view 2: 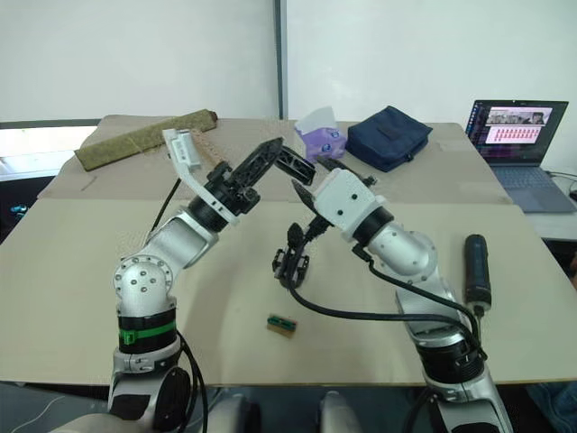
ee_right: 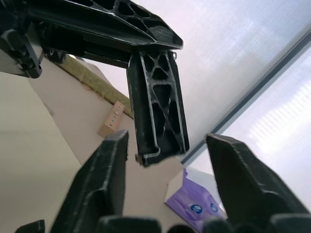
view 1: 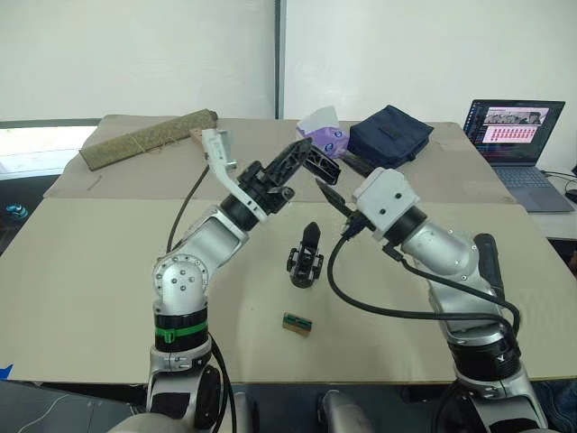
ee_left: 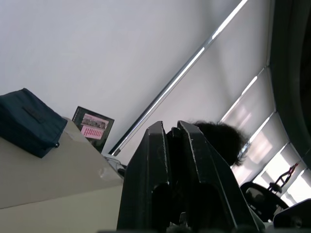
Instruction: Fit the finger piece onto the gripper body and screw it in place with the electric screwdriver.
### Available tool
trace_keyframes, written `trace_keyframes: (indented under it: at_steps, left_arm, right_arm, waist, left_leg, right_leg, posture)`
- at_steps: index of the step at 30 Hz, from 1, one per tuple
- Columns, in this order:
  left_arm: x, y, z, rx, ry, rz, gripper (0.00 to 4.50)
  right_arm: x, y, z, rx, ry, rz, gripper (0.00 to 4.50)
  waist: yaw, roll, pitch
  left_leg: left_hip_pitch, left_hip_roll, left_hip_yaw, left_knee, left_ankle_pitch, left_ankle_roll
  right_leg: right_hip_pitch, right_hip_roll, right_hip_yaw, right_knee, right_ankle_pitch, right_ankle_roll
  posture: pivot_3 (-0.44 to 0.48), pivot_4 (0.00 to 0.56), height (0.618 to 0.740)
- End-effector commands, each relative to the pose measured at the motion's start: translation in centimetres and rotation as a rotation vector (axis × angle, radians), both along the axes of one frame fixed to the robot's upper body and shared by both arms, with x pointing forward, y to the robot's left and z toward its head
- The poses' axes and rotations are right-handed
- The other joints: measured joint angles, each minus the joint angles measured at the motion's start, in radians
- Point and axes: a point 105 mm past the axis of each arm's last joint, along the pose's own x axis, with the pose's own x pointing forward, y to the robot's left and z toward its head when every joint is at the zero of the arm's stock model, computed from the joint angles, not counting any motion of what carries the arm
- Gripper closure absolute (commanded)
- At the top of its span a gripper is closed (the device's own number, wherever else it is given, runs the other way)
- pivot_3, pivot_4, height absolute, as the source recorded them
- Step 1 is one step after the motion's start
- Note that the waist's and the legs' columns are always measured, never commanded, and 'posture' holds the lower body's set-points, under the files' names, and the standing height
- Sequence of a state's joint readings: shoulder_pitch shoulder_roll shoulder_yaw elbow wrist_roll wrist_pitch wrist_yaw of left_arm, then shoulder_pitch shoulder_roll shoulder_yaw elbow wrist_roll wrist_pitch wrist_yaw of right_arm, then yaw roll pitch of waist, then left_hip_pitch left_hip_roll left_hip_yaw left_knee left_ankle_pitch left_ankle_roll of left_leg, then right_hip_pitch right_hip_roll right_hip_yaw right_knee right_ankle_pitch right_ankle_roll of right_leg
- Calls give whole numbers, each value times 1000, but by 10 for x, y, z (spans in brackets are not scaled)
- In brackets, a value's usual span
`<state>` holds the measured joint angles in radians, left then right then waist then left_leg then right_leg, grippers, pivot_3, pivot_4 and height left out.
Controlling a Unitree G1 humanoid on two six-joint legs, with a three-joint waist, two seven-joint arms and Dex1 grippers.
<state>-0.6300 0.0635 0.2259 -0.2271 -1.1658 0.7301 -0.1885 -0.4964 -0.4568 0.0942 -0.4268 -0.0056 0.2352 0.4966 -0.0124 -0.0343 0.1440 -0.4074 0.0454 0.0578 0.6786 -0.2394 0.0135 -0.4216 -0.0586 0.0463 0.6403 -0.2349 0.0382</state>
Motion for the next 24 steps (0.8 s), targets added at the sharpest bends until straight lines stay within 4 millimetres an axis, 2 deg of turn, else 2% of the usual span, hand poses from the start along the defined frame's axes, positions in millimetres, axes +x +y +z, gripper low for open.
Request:
trace_keyframes:
  at_steps: [1, 2, 6, 11, 14, 16, 19, 24]
  left_arm:
    - [-10, 11, 10, 111, -105, -74, 4500]
    - [-11, 14, 8, 167, -129, -93, 4500]
    - [-16, 28, 11, 292, -182, -196, 4500]
    - [-45, 26, -6, 531, -296, -473, 4500]
    - [-55, 23, -15, 586, -280, -621, 4500]
    - [-61, 11, -28, 651, -281, -701, 4500]
    - [-62, -1, -39, 689, -298, -732, 4500]
    - [-59, -10, -46, 677, -291, -730, 4500]
  right_arm:
    - [-12, -28, 29, 32, 27, 95, 264]
    - [-11, -36, 29, 50, 91, 119, 21]
    - [-22, -61, 14, 15, 454, 260, 21]
    - [-50, -61, 1, 69, 869, 498, 21]
    - [-60, -50, -4, 40, 993, 567, 21]
    - [-62, -33, -19, 2, 1085, 566, 21]
    - [-75, -17, -30, -32, 1189, 614, 21]
    - [-78, 0, -33, 20, 1220, 647, 21]
  waist:
    - [-1, -1, 2]
    - [-1, 0, 2]
    - [2, -2, 4]
    - [-3, -2, 5]
    - [-3, -2, 6]
    - [-3, -2, 6]
    - [-1, -2, 6]
    - [1, -3, 6]
  left_leg:
    - [0, 0, 0, 0, 0, 0]
    - [0, 0, 0, 0, 0, 0]
    - [0, 0, 0, -1, 0, 0]
    - [0, 1, 1, -3, 0, 0]
    - [0, 2, 1, -3, 0, 0]
    - [1, 2, 1, -3, 0, 0]
    - [1, 2, 1, -3, 0, 0]
    - [-4, 2, 0, -1, 0, 0]
  right_leg:
    - [0, 0, 0, 0, 0, 0]
    - [0, 0, 0, 0, 0, 0]
    - [0, 0, -2, -1, 0, -1]
    - [0, 0, -2, -2, -1, -2]
    - [-1, 0, -2, -1, -2, -4]
    - [-1, 1, -2, 0, -2, -4]
    - [-1, 1, -2, -1, -2, -4]
    - [-3, 0, -2, -2, -1, -3]
  posture:
    - [0, 150, 740]
    - [0, 150, 740]
    - [0, 150, 740]
    - [0, 150, 740]
    - [0, 150, 740]
    - [0, 150, 740]
    - [0, 150, 740]
    - [0, 150, 740]
